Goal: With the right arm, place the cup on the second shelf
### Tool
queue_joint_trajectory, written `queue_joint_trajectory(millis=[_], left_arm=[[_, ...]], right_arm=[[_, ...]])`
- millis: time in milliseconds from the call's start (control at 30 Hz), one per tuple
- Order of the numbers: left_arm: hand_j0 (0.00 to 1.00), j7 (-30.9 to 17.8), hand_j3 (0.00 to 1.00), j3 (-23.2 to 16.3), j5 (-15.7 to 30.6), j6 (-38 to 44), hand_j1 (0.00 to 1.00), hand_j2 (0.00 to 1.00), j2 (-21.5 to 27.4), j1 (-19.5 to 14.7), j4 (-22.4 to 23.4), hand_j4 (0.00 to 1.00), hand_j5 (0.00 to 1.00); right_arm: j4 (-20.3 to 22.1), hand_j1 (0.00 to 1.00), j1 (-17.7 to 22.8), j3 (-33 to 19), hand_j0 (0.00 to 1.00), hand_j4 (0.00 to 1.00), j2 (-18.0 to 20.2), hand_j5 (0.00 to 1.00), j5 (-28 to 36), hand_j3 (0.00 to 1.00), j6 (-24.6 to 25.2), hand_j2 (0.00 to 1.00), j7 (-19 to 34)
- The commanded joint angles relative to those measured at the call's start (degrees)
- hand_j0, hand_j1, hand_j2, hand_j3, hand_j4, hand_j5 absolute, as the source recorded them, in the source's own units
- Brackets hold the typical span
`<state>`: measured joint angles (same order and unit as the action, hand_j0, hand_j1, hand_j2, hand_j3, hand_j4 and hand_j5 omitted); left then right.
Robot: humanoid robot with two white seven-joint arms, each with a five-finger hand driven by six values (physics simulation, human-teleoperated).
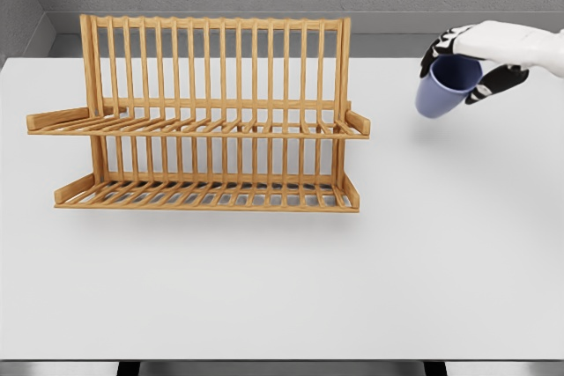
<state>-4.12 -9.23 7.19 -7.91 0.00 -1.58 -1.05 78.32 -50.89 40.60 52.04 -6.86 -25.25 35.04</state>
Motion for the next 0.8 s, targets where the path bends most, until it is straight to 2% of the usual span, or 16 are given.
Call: queue_joint_trajectory(millis=[0,67,167,233,367,433,600,767], left_arm=[[1.0,-0.01,1.0,0.0,0.02,0.0,1.0,1.0,0.0,0.0,0.0,1.0,1.0],[1.0,-0.01,1.0,0.0,0.02,0.0,1.0,1.0,0.0,0.0,0.0,1.0,1.0],[1.0,-0.01,1.0,0.0,0.02,0.0,1.0,1.0,0.0,0.0,-0.09,1.0,1.0],[1.0,-0.01,1.0,0.09,0.02,0.0,1.0,1.0,0.0,0.0,-0.09,1.0,1.0],[1.0,-0.01,1.0,0.0,0.02,0.0,1.0,1.0,0.0,0.0,0.0,1.0,1.0],[1.0,-0.01,1.0,0.0,0.02,0.0,1.0,1.0,0.0,0.0,0.0,1.0,1.0],[1.0,-0.01,1.0,0.09,0.02,0.0,1.0,1.0,0.0,0.0,0.0,1.0,1.0],[1.0,-0.01,1.0,0.0,0.02,0.0,1.0,1.0,0.0,0.0,0.0,1.0,1.0]], right_arm=[[1.14,0.6,0.0,-0.61,0.6,0.6,0.7,0.6,0.27,0.6,0.02,0.6,-0.04],[1.22,0.6,0.18,-2.19,0.6,0.6,0.87,0.6,0.27,0.6,-0.15,0.6,-0.04],[4.56,0.6,0.35,-3.16,0.6,0.6,2.72,0.6,0.27,0.6,0.02,0.6,-0.04],[5.27,0.6,0.44,-3.86,0.6,0.6,3.07,0.6,0.27,0.6,0.02,0.6,-0.04],[8.78,0.6,0.35,-4.12,0.6,0.6,3.42,0.6,0.27,0.6,-0.15,0.6,-0.04],[12.29,0.6,0.7,-5.18,0.6,0.6,4.57,0.6,0.27,0.6,-0.15,0.6,-0.04],[16.86,0.6,0.7,-5.53,0.6,0.6,4.56,0.6,0.27,0.6,-0.15,0.6,-0.04],[19.68,0.6,0.7,-6.67,0.6,0.6,4.57,0.6,0.27,0.6,-0.24,0.6,-0.04]])
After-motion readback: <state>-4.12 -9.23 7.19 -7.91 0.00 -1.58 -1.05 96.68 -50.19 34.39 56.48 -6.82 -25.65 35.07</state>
